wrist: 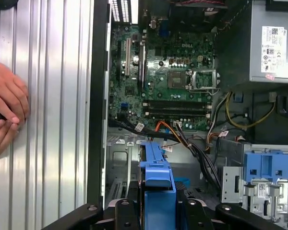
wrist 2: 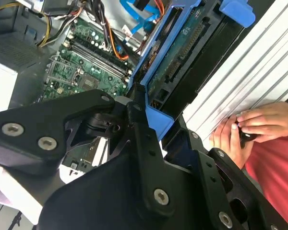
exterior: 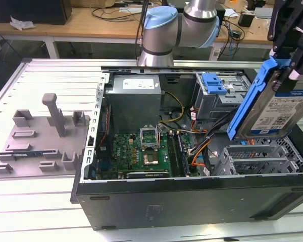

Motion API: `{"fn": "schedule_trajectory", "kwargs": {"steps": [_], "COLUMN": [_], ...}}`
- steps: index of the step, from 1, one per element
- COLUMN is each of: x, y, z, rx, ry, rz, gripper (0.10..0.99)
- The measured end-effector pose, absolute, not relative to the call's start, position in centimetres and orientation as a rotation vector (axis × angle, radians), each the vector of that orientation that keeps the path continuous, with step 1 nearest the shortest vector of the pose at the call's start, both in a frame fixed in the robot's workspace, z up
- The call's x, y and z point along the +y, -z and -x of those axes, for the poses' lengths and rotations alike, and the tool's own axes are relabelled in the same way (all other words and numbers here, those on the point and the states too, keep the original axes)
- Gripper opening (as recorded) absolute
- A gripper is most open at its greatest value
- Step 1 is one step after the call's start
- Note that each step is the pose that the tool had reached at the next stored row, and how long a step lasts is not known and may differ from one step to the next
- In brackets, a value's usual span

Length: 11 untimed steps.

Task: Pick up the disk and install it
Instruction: 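Insert the disk into the insertion slot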

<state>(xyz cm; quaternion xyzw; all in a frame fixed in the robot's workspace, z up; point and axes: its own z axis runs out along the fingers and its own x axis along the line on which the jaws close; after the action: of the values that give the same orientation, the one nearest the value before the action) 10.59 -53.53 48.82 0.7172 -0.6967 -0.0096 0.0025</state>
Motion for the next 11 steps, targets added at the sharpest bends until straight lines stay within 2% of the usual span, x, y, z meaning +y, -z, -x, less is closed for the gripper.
{"fn": "schedule_trajectory", "kwargs": {"steps": [11], "x": [-53.91], "y": [-48.60], "z": [-11.26], "rx": [-2.187], "ry": [0.030], "rz": [-2.248], "gripper": [0.369]}}
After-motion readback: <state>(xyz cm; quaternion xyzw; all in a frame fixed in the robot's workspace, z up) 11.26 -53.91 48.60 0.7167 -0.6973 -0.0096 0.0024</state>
